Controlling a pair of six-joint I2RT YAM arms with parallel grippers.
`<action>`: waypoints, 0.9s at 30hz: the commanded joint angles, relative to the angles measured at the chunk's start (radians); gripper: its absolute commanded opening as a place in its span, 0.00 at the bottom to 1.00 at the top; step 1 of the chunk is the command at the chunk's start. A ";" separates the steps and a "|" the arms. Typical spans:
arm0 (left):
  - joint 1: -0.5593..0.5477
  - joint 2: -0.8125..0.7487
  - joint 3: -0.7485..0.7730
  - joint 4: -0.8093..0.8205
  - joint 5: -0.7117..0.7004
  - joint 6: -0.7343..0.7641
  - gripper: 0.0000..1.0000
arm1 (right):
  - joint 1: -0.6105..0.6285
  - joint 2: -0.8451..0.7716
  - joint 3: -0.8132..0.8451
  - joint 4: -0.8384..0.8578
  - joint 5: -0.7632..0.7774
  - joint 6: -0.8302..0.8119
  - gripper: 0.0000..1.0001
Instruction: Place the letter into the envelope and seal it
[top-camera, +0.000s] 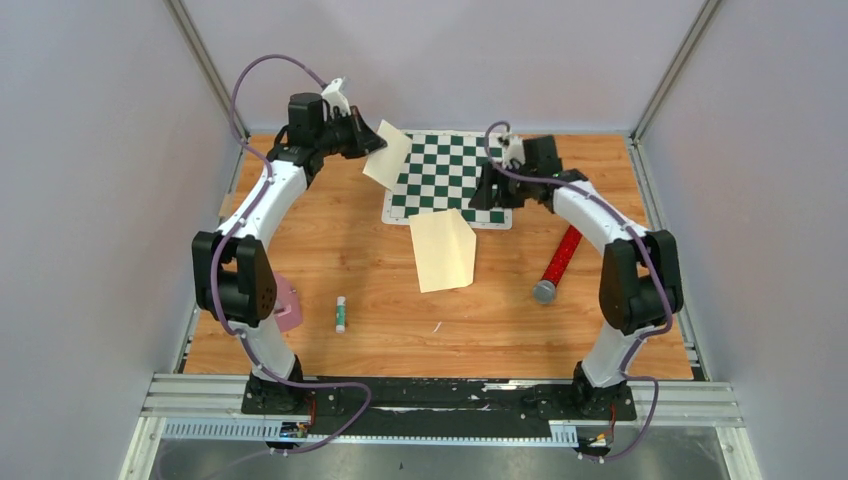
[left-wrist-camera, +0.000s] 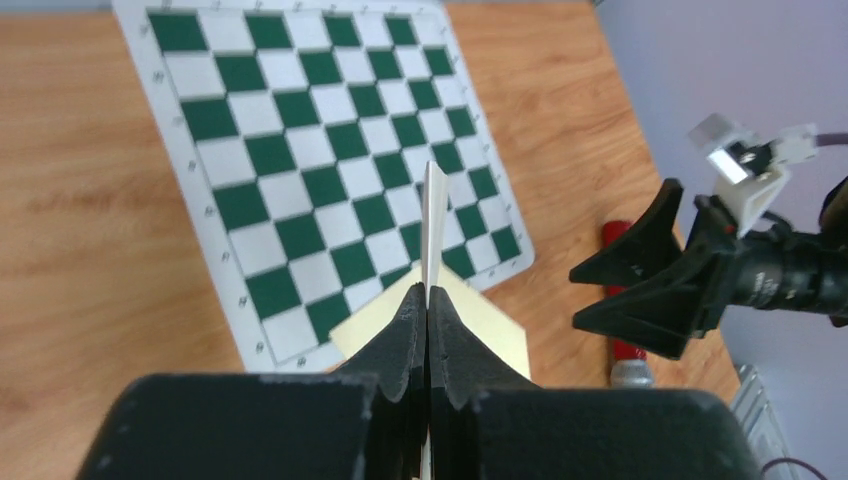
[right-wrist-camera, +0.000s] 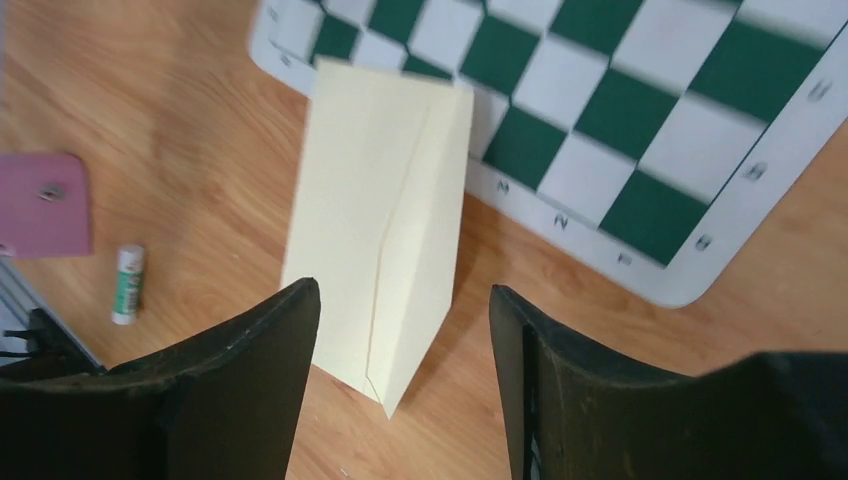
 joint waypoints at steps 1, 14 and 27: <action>-0.001 -0.060 -0.032 0.367 0.087 -0.169 0.00 | -0.083 -0.076 0.226 0.033 -0.294 -0.052 0.66; 0.053 0.059 0.115 0.758 0.398 -0.324 0.00 | -0.079 0.294 0.649 0.681 -0.763 0.408 0.81; 0.064 0.126 0.201 0.813 0.479 -0.423 0.00 | -0.011 0.389 0.778 0.845 -0.815 0.427 0.76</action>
